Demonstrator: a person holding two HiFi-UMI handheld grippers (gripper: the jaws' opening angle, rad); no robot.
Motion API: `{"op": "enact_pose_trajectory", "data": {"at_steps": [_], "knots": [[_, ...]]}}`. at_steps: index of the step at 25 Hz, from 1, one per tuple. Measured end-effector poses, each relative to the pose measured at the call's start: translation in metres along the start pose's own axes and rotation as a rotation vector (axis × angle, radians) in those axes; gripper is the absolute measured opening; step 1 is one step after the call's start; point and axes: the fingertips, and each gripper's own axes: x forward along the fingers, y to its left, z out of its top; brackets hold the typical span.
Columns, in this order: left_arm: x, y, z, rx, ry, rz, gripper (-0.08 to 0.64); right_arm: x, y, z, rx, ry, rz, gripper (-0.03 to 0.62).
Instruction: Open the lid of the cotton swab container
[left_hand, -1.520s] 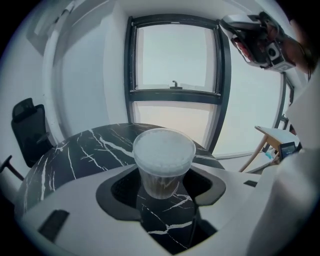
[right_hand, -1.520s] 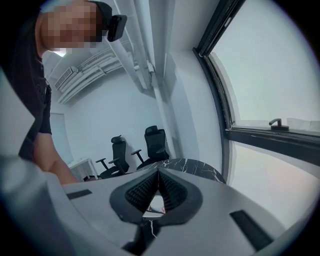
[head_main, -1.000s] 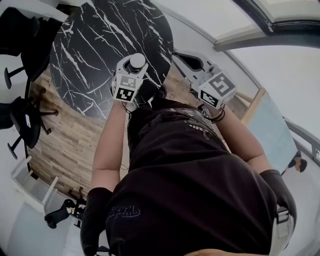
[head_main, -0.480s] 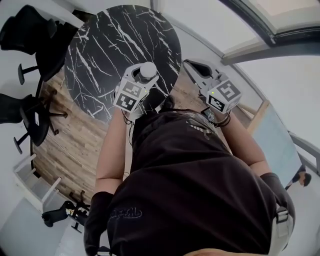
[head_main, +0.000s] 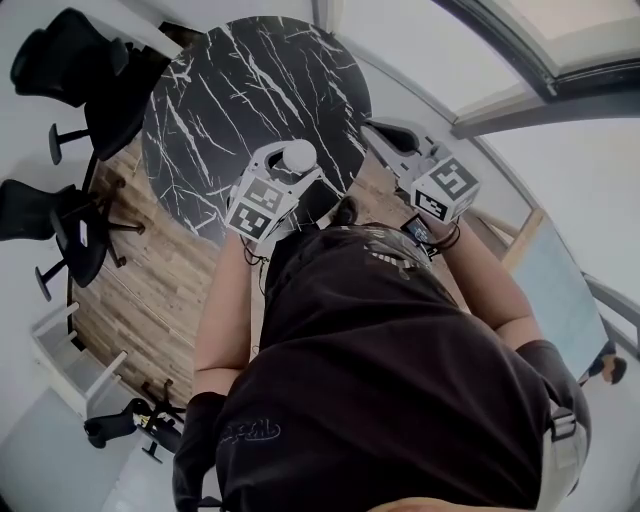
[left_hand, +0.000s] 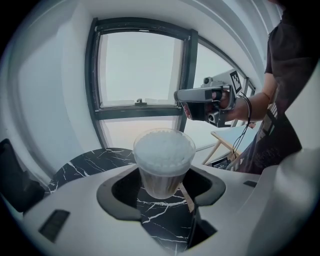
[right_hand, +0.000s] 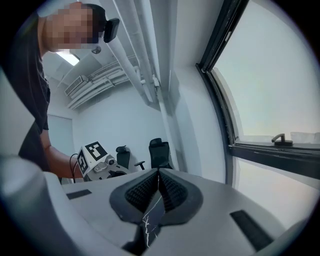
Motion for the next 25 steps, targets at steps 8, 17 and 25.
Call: {"op": "enact_pose_trajectory", "data": {"at_steps": [8, 17, 25], "knots": [[-0.02, -0.008, -0.001, 0.04, 0.007, -0.044, 0.267, 0.015, 0.042, 0.017, -0.094, -0.049, 0.144, 0.025], [-0.047, -0.009, 0.0, 0.093, -0.015, -0.107, 0.267, 0.041, 0.088, 0.018, -0.108, -0.023, 0.227, 0.06], [-0.075, -0.004, -0.011, 0.142, -0.009, -0.155, 0.267, 0.065, 0.136, 0.019, -0.137, -0.013, 0.27, 0.19]]}}
